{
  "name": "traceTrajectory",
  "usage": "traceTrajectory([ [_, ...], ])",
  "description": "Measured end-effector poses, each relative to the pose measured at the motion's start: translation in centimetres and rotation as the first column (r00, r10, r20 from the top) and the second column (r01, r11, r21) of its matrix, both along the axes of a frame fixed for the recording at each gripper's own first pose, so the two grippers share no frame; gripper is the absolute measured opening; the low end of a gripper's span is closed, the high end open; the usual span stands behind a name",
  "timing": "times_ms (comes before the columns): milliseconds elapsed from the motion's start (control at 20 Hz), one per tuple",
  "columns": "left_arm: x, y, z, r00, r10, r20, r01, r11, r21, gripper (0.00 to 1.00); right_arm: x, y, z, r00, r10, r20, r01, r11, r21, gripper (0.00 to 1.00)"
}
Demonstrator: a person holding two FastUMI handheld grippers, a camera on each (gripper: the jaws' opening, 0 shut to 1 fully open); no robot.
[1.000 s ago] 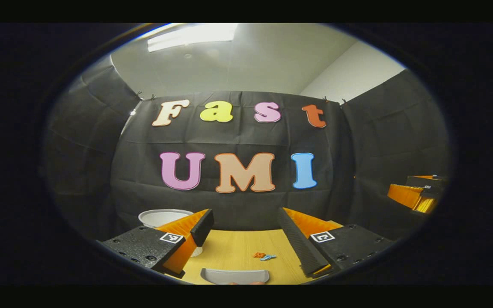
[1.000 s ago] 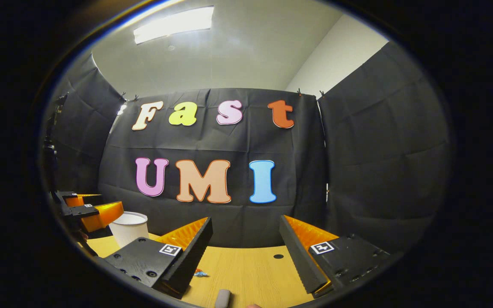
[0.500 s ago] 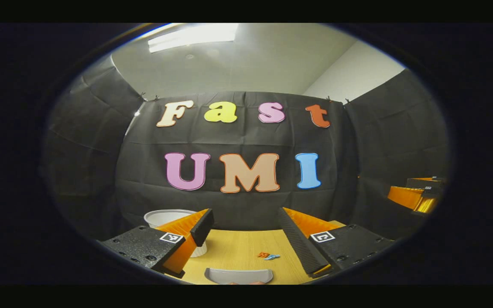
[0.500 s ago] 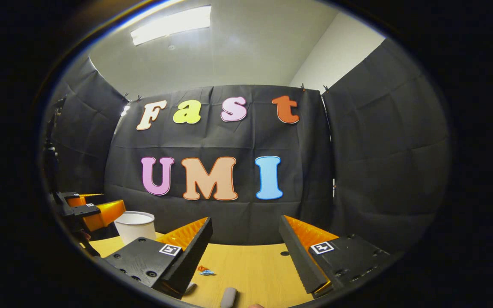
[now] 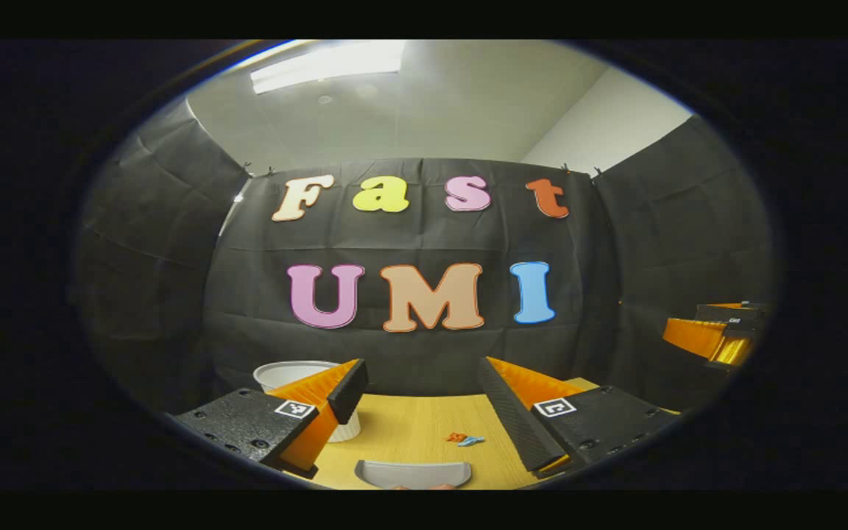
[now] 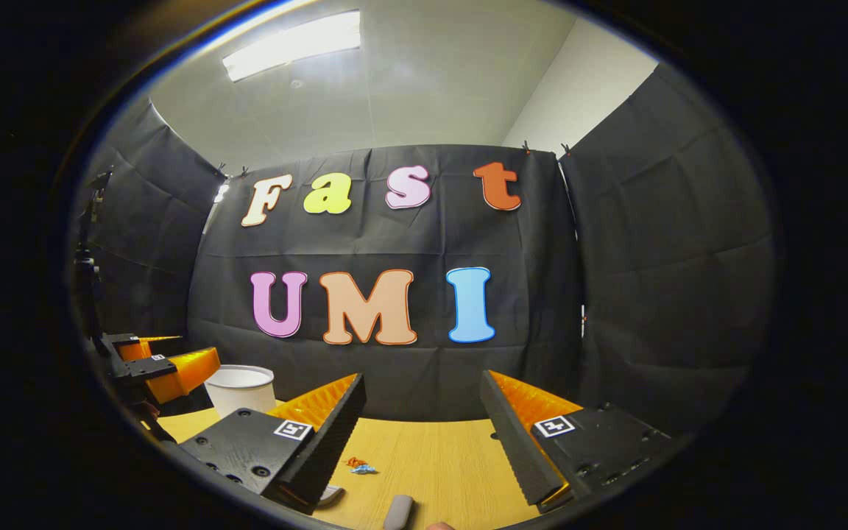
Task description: Pick up the small broom and dustpan from the desktop, sweep the trash into the dustpan with the broom, and then empty the trash into the garbage bin.
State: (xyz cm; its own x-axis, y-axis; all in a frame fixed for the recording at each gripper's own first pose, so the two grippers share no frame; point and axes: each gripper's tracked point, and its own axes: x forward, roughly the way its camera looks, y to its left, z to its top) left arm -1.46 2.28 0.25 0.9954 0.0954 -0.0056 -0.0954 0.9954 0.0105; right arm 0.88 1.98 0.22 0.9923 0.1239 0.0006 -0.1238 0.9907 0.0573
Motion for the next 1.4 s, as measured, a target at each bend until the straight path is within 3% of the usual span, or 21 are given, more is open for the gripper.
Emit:
traceTrajectory([
  [750, -1.0, -1.0, -1.1, 0.999, 0.016, -0.032, -0.015, 0.999, 0.030, 0.92, -0.4, -0.1, -2.2, 0.998, 0.048, -0.048, -0.047, 0.999, 0.012, 0.93],
  [1100, -1.8, -2.3, -4.8, 0.990, 0.040, -0.136, -0.037, 0.999, 0.022, 0.92, -0.6, -0.2, -7.1, 0.976, 0.132, -0.174, -0.130, 0.991, 0.023, 0.93],
  [1200, -2.2, -2.2, -7.4, 0.979, 0.042, -0.200, -0.039, 0.999, 0.015, 0.92, -0.7, 0.3, -9.4, 0.960, 0.162, -0.227, -0.158, 0.987, 0.038, 0.93],
  [1350, -3.2, -1.1, -12.3, 0.940, 0.053, -0.337, -0.061, 0.998, -0.013, 0.96, -0.8, 1.2, -14.0, 0.922, 0.179, -0.344, -0.182, 0.983, 0.026, 0.93],
  [1400, -3.4, -0.7, -13.7, 0.927, 0.054, -0.371, -0.067, 0.997, -0.023, 0.93, -0.6, 1.5, -15.0, 0.918, 0.176, -0.356, -0.182, 0.983, 0.017, 0.93],
])
